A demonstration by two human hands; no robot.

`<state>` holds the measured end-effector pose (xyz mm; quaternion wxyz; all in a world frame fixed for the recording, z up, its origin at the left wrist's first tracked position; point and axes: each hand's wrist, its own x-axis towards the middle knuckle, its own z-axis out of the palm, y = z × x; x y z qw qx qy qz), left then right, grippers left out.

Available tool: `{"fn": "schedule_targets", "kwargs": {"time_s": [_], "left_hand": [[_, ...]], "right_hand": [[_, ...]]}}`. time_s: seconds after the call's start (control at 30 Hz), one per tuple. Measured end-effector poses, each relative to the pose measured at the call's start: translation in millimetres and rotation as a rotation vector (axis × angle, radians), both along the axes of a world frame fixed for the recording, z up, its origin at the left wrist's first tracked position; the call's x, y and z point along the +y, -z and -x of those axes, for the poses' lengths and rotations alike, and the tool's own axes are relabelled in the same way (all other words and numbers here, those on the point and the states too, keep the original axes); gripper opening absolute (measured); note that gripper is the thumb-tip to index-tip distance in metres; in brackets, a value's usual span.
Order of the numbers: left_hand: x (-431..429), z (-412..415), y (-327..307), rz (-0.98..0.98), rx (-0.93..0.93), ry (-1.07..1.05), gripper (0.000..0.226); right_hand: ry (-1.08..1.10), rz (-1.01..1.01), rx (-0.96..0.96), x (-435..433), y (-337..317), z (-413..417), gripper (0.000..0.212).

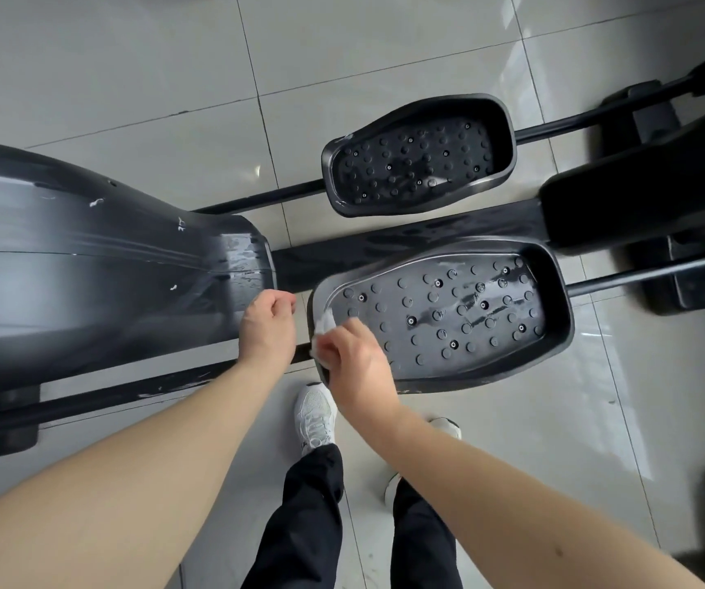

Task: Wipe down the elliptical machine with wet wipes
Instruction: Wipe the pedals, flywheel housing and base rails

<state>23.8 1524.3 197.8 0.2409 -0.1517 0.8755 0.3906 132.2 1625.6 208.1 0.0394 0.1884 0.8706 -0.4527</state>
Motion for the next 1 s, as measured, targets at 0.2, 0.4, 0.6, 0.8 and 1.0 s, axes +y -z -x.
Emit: {"fn": "schedule_targets", "kwargs": {"time_s": [0.2, 0.4, 0.6, 0.8, 1.0], "left_hand": [[-5, -11, -9, 0.003, 0.013, 0.033, 0.025], [-9, -17, -15, 0.02, 0.053, 0.038, 0.024], [5, -35, -20, 0.068, 0.192, 0.15, 0.023], [9, -54, -29, 0.099, 0.253, 0.198, 0.028], [4, -64, -28, 0.121, 0.267, 0.162, 0.034]], "right_hand": [[0.012, 0.032, -0.04, 0, -6, 5, 0.017], [0.043, 0.07, 0.012, -7, -4, 3, 0.008], [-0.073, -0.164, -0.039, 63, 11, -83, 0.018], [-0.037, -0.155, -0.015, 27, 9, -68, 0.025], [-0.116, -0.228, 0.005, 52, 6, -78, 0.028]]}}
